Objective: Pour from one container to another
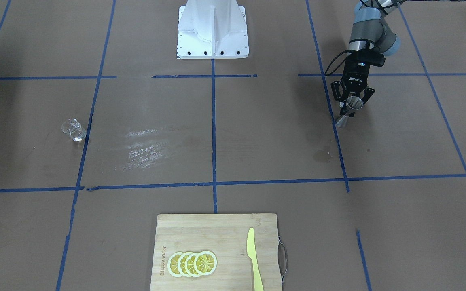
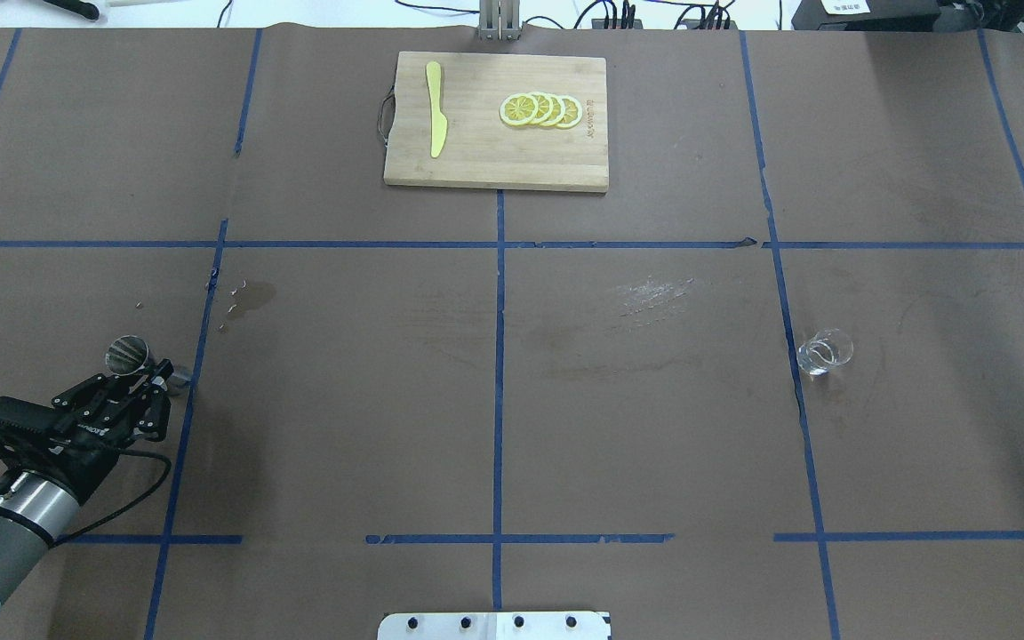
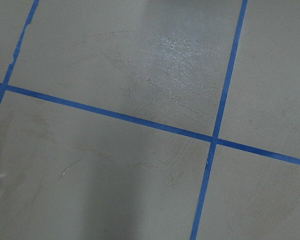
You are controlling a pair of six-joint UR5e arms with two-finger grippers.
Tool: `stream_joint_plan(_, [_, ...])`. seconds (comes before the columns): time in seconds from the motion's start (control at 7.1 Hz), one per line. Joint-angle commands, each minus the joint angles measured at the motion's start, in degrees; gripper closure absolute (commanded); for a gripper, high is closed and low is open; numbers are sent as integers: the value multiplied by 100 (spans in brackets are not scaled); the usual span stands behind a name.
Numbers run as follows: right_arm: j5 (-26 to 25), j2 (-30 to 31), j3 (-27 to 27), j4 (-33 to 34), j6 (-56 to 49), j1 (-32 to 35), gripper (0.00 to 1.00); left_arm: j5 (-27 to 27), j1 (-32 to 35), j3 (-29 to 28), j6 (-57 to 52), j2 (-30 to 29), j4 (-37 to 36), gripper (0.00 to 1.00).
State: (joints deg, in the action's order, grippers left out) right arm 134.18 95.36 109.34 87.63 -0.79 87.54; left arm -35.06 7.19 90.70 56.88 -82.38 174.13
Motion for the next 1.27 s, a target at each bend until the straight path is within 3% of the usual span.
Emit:
stream_joint_plan(0.0, [-5, 0, 0, 0, 0, 0, 0, -1, 2, 0, 16, -6, 16, 80])
stream_joint_plan(0.28, [3, 0, 0, 0, 0, 0, 0, -1, 2, 0, -1, 3, 409, 100])
stream_joint_plan(0.56, [-5, 0, 0, 0, 0, 0, 0, -36, 2, 18, -237, 46, 570, 100])
stream_joint_plan(0.84, [-5, 0, 0, 0, 0, 0, 0, -36, 19, 62, -1194, 12, 779, 100])
stream_joint_plan(0.99, [3, 0, 0, 0, 0, 0, 0, -123, 20, 44, -1267, -6, 1338, 100])
stream_joint_plan(1.13, [3, 0, 0, 0, 0, 0, 0, -559, 20, 62, -1537, 37, 1770, 100])
